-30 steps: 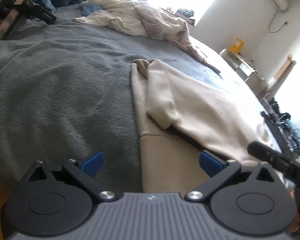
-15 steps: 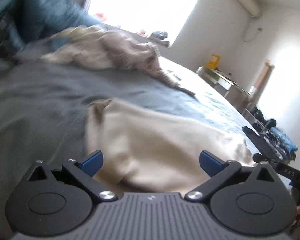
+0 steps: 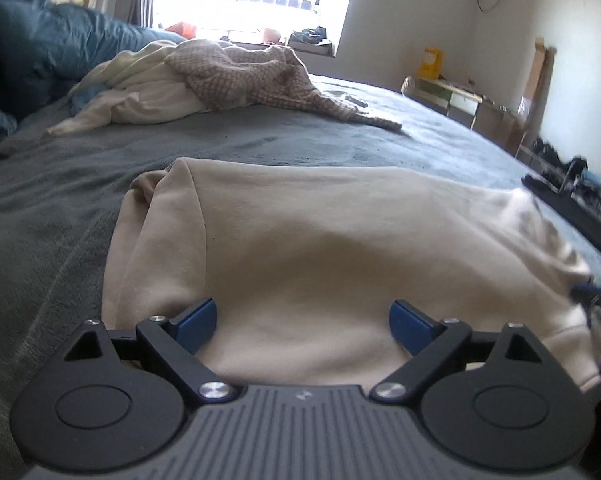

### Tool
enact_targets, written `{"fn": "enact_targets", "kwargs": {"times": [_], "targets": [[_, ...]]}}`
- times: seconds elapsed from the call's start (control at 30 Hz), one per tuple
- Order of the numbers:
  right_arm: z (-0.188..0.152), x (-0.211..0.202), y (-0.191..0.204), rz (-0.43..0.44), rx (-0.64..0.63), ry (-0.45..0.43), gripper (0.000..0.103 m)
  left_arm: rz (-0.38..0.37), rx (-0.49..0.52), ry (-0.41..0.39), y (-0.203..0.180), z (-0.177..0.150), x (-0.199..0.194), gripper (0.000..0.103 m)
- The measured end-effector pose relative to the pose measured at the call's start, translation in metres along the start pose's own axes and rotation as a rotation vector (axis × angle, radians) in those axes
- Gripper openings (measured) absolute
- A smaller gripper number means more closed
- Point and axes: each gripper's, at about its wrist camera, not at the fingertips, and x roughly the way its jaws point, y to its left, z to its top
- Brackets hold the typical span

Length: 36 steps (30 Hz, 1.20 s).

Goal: Fold clothes

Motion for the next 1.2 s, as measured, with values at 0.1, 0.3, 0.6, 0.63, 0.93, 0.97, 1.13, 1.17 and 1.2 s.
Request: {"fn": "enact_targets", "kwargs": {"times": [0.1, 0.3, 0.6, 0.63, 0.93, 0.97, 1.13, 1.17, 1.2], "targets": [[0.014, -0.015, -0.011, 0.03, 0.045, -0.048, 0.011, -0.013, -0.006, -0.024, 0.002, 0.007, -0.013, 0.094], [0.045, -0.023, 0.021, 0.184, 0.012, -0.164, 0.012, 0.025, -0.062, -0.052, 0.016, 0.015, -0.033, 0.095], [0.035, -0.013, 0.14, 0.527, -0.199, -0.086, 0.026, 0.054, -0.314, -0.006, 0.084, -0.016, -0.065, 0.095], [0.031, -0.013, 0.153, 0.544, -0.233, -0.075, 0.03, 0.047, -0.341, -0.007, 0.092, -0.018, -0.067, 0.095], [0.009, -0.019, 0.233, 0.619, -0.453, -0.03, 0.056, -0.122, -0.468, 0.052, 0.128, -0.011, -0.045, 0.094], [0.008, -0.022, 0.235, 0.627, -0.459, -0.029, 0.059, -0.132, -0.468, 0.059, 0.129, -0.009, -0.041, 0.094], [-0.007, -0.033, 0.244, 0.621, -0.532, -0.043, 0.071, -0.203, -0.484, 0.078, 0.131, -0.002, -0.03, 0.094], [-0.01, -0.034, 0.248, 0.607, -0.552, -0.052, 0.073, -0.213, -0.484, 0.088, 0.13, 0.0, -0.027, 0.094], [-0.013, -0.035, 0.252, 0.598, -0.569, -0.059, 0.075, -0.216, -0.48, 0.1, 0.13, 0.001, -0.025, 0.094]]}}
